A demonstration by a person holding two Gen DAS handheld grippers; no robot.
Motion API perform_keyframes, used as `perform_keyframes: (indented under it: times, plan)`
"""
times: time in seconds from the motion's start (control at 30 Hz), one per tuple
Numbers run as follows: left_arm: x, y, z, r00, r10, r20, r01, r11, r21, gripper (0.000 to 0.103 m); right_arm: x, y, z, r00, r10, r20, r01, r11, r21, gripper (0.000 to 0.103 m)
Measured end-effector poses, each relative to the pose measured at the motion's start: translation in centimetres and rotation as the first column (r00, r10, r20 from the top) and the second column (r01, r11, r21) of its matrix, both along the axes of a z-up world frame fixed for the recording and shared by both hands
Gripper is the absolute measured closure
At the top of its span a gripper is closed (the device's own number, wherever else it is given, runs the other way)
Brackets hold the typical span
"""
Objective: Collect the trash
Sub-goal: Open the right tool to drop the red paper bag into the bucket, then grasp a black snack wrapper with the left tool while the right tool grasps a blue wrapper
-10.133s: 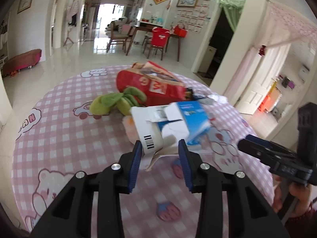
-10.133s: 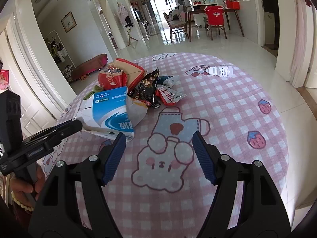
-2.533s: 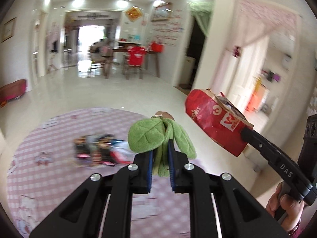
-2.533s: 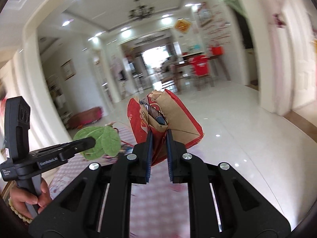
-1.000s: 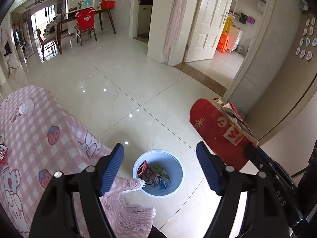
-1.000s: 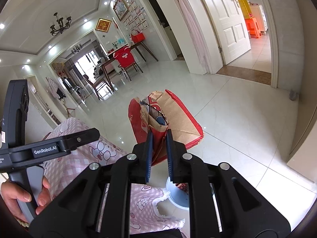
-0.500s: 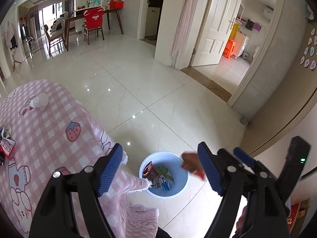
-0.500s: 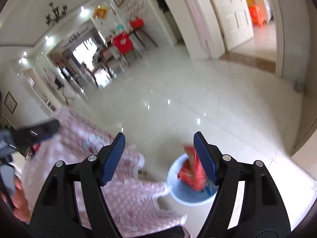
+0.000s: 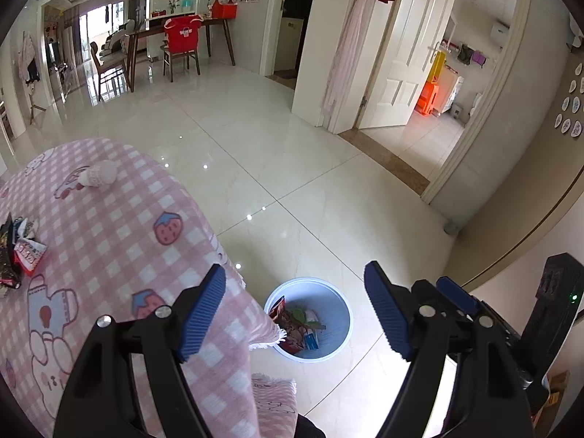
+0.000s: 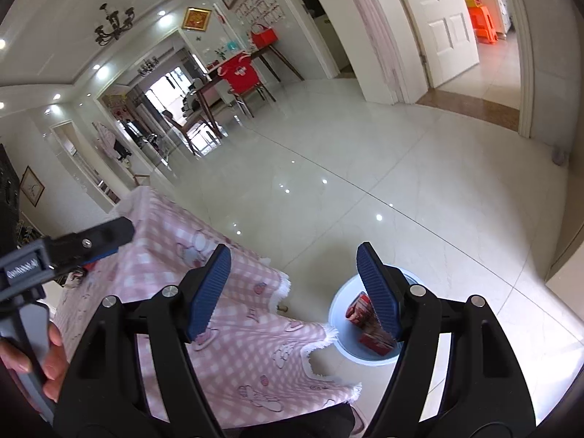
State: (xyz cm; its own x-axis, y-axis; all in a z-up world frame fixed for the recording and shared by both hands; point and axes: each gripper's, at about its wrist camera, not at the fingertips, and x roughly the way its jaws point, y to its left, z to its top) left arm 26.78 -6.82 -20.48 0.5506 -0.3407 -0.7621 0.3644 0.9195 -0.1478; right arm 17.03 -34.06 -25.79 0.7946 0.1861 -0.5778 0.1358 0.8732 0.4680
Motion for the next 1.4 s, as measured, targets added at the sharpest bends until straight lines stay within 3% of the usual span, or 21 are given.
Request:
perform_keyframes:
  times: [0.17,0.37,0.73,0.9,1.03,1.13,1.3,1.4]
  plan:
    - [-1.0,3.4,1.6,0.998,0.038,0.046,-0.039,0.999,0.009,0.026,-0.2,2.9,2.9,0.997,0.059,0.045,-0.058,0.998,-0.017,0.032]
    - [-1.7,10.7,3.3,0.982,0.163,0.093,-0.164,0.986,0.004,0.026,0.9,8.7,5.5,0.981,0.179,0.077,-0.174,0.983,-0.063,0.032]
    - [-1.0,26.4,3.8,0.908,0.402,0.113,-0.403,0.915,-0.016,0.026,6.3,21.4,7.3,0.906,0.420,0.053,-0.404,0.895,-0.187,0.032]
    - [0.9,31.7,2.9,0.879,0.472,0.069,-0.472,0.881,-0.020,0.026,10.2,26.9,7.4,0.862,0.507,0.022,-0.489,0.841,-0.232,0.033]
    - [2.8,33.8,1.6,0.869,0.495,0.021,-0.494,0.869,-0.029,0.026,13.0,30.5,6.8,0.827,0.562,-0.012,-0.548,0.802,-0.238,0.033]
    - [4.2,33.9,0.6,0.874,0.486,0.004,-0.485,0.874,-0.022,0.026,15.0,32.7,6.4,0.802,0.596,-0.043,-0.586,0.772,-0.245,0.035]
    - [6.3,33.8,-1.0,0.885,0.464,-0.037,-0.464,0.886,0.001,0.041,17.5,35.4,5.2,0.757,0.647,-0.090,-0.647,0.725,-0.237,0.051]
    - [6.9,33.9,-1.7,0.885,0.463,-0.052,-0.464,0.886,-0.004,0.045,18.0,35.8,4.8,0.741,0.664,-0.096,-0.667,0.713,-0.217,0.063]
